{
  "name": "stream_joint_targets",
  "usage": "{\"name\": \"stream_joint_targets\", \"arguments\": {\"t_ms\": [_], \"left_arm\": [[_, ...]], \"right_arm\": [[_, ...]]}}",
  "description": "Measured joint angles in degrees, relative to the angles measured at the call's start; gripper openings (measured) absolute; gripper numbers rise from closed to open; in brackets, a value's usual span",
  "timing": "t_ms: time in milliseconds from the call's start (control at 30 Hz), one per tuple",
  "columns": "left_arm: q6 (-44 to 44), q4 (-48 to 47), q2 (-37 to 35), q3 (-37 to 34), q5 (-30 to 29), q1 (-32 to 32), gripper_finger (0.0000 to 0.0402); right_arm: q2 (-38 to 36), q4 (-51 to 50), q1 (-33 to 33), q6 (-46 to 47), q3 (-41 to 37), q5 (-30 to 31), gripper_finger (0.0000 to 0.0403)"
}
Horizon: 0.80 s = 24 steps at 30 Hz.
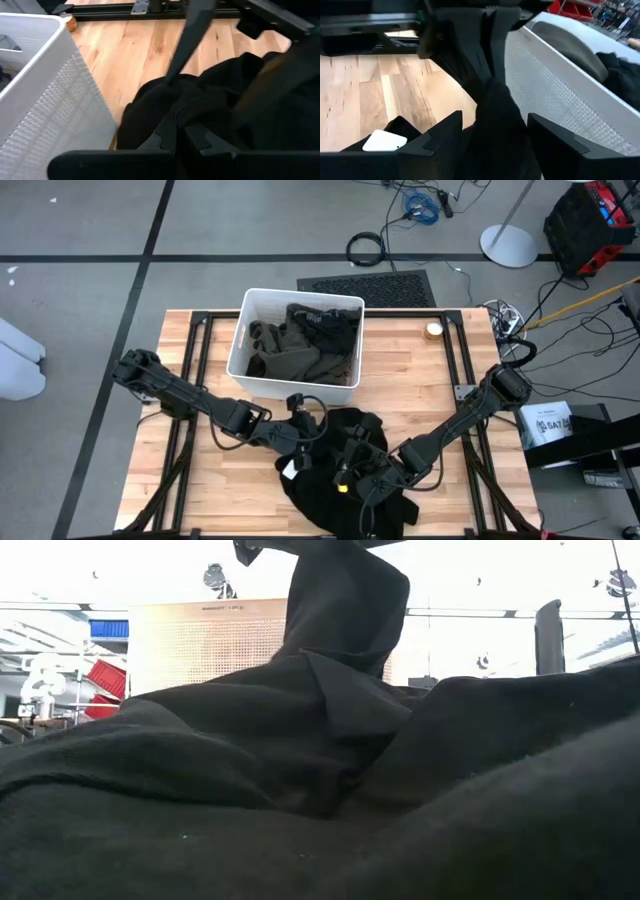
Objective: Sort clothes
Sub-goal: Put the black shirt into the white laundry bin
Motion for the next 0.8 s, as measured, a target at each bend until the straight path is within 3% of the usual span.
{"name": "stream_joint_targets", "arguments": {"t_ms": [233,333,467,667,800], "left_arm": [[1.1,0.2,0.0,0.0,0.0,0.0,0.0008],[1.2,0.2,0.0,0.0,0.6,-0.2,0.0010],[1.9,-1.6,0.0,0.0,6.7,-0.3,0.0012],[4.1,-7.0,0.4,0.0,7.8,-1.3,0.0069],[-0.3,-17.0,-2.7,-0.1,-0.5,-2.5,0.0121]], "right_arm": [[1.7,-1.5,-1.0,3.5,0.0,-1.2,0.0187],[1.6,-4.1,-1.0,5.2,0.0,-0.8,0.0127],[0.7,-7.3,-0.2,4.7,0.0,-1.5,0.0017],[-1.0,-8.7,-0.2,4.2,0.0,-4.2,0.0004],[-3.3,-16.8,-0.3,9.1,0.0,-9.8,0.0002]]}}
